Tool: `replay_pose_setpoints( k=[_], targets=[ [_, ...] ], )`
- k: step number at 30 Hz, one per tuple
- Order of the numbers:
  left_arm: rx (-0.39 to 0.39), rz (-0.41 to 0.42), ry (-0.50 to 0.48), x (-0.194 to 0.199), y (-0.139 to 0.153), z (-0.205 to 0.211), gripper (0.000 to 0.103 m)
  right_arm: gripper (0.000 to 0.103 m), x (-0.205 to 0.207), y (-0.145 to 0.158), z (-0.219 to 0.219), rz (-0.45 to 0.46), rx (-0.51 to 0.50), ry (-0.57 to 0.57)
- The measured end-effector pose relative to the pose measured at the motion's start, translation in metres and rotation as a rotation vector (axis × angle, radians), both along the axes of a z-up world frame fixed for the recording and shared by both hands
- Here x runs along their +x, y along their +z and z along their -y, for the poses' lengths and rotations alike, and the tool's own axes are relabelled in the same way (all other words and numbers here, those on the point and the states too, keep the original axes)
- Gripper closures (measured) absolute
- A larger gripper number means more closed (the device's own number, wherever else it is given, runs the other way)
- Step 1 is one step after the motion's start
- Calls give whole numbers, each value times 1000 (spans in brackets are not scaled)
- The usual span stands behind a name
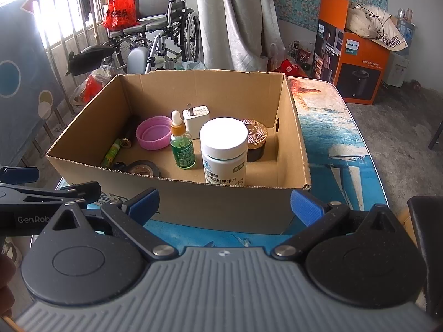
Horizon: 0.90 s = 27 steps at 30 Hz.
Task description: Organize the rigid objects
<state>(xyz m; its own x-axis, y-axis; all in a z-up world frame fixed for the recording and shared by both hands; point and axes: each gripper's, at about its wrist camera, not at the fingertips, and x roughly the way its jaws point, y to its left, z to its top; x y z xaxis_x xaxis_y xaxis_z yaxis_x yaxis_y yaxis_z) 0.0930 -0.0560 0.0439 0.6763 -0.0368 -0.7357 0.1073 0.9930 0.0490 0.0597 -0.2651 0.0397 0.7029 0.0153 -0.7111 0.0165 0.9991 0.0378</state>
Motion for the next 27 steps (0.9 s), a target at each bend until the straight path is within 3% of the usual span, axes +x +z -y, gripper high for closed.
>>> replay_pose_setpoints(
  k=[27],
  targets=[
    [-2, -7, -1, -1, -5, 1, 1, 1, 0, -6, 3, -12, 1, -5]
  ],
)
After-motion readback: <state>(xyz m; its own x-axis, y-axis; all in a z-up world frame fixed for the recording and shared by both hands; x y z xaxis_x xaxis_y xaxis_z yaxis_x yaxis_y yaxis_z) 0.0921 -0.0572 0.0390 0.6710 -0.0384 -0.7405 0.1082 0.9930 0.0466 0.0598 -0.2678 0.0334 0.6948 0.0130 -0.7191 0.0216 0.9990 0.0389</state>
